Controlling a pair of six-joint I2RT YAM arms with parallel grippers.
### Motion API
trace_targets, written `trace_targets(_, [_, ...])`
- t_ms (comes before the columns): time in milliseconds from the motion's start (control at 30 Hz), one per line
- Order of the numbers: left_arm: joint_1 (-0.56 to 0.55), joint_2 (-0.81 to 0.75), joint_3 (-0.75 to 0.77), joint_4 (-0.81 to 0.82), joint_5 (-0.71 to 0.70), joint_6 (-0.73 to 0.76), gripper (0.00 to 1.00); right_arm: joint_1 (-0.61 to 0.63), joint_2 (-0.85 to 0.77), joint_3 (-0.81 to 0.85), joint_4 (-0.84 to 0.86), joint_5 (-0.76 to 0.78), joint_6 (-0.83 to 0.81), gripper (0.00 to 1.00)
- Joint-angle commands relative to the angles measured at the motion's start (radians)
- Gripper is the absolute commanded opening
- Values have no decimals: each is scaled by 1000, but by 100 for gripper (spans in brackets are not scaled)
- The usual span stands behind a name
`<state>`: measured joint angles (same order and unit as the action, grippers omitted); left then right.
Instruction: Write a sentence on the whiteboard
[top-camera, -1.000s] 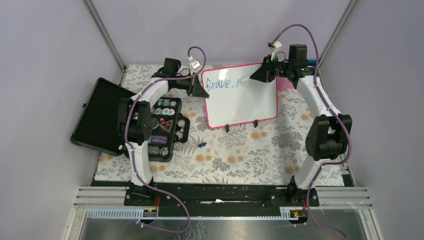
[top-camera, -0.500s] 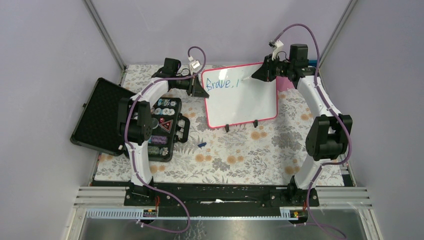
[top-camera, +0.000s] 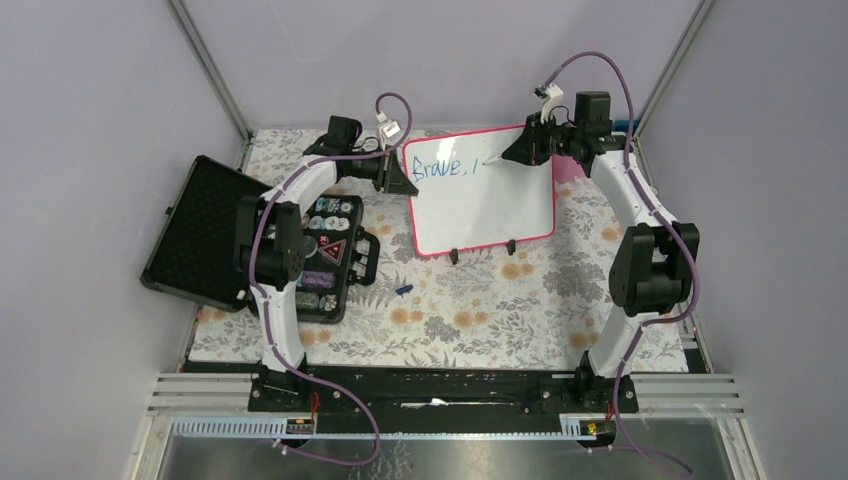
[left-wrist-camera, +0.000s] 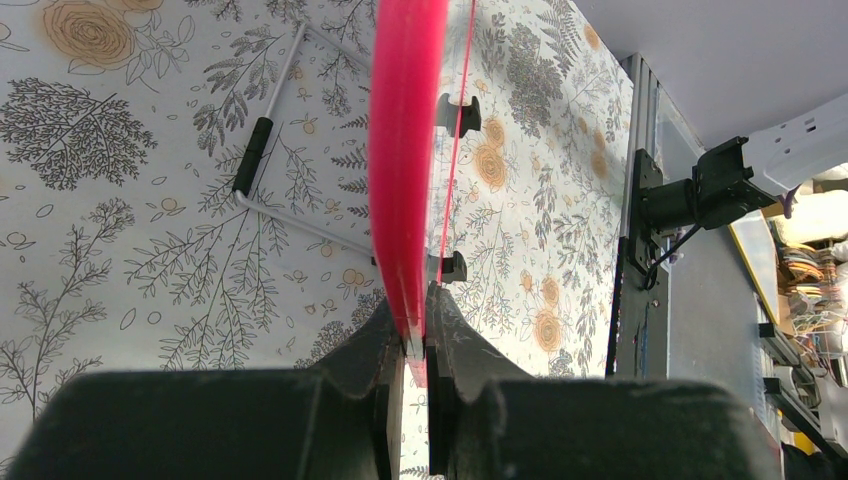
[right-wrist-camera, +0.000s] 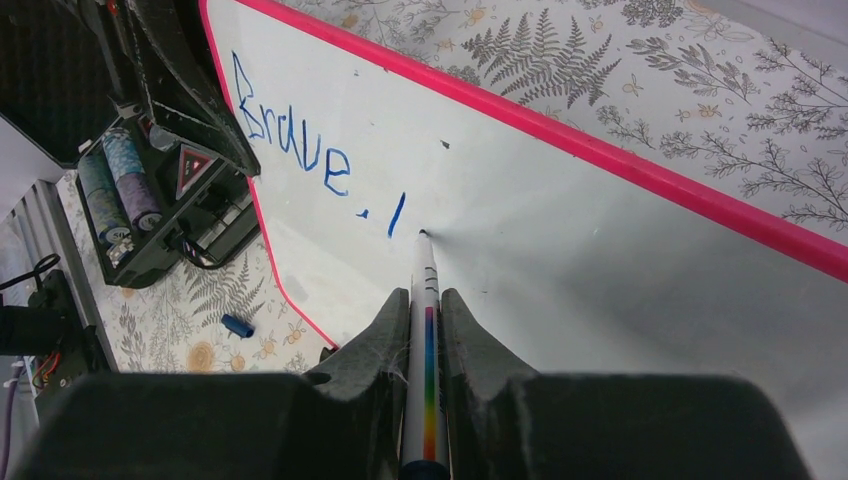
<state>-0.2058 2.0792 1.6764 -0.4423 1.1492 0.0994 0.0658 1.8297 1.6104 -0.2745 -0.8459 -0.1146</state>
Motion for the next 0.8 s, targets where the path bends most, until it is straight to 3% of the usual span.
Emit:
trace_targets(0, [-10, -9, 8, 30, -21, 38, 0, 17, 7, 29, 47, 19, -2, 0])
trace_targets(767, [-10, -10, 12, 30, -23, 37, 0, 51, 13, 48, 4, 73, -52, 0])
